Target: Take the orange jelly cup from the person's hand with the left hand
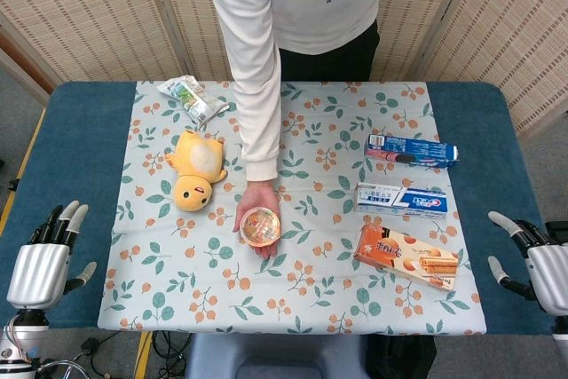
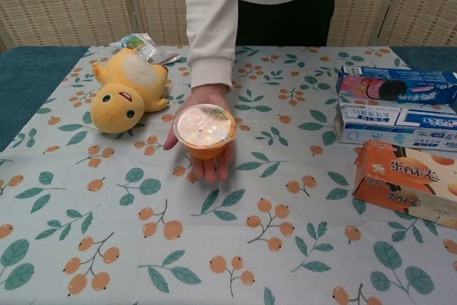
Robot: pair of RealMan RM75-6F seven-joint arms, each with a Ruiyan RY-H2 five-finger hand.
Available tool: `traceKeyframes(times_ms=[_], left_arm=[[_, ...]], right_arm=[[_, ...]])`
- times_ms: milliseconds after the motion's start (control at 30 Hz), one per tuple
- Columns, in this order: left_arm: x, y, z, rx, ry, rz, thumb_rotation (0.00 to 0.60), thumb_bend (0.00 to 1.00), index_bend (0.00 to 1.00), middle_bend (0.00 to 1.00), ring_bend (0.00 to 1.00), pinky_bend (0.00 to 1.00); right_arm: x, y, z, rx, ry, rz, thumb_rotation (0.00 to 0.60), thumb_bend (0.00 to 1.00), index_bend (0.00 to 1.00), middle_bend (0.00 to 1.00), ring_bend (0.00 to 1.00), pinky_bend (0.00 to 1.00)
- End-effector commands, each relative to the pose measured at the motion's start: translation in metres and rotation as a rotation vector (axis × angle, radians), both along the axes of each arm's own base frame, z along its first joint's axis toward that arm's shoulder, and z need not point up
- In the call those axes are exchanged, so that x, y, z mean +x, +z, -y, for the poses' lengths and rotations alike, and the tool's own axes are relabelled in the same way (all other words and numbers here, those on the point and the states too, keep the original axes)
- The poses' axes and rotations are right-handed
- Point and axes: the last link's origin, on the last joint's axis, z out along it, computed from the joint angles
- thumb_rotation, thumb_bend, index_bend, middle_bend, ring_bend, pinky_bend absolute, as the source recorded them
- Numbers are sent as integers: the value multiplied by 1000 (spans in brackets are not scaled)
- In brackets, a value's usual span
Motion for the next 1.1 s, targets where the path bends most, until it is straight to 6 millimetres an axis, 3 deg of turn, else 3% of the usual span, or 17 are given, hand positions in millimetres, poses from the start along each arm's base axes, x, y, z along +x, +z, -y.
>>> traceKeyframes(times_ms=[33, 400, 633, 867, 1100], left_arm=[[0, 0, 0, 0, 1, 0, 600, 208, 0, 0, 55, 239], [2, 1, -1, -2, -11, -3, 600, 207, 0, 0, 55, 239], [13, 2, -9, -38, -74, 5, 600, 208, 0, 0, 55, 238], [40, -5, -32, -196, -229, 34, 600, 207, 0, 0, 50, 227], [79, -29, -66, -392, -411, 15, 600, 207, 0, 0, 37, 189]], right_arm=[[0, 0, 0, -1, 1, 0, 600, 383, 170, 268, 214, 411], [0, 5, -2, -18, 4, -4, 600, 383, 170, 268, 214, 411], [2, 13, -3, -48, 10, -18, 600, 383, 171, 268, 214, 411], [4, 17, -3, -61, 13, -22, 600, 384, 170, 268, 214, 411], [8, 17, -1, -61, 22, -26, 600, 383, 170, 268, 214, 411]])
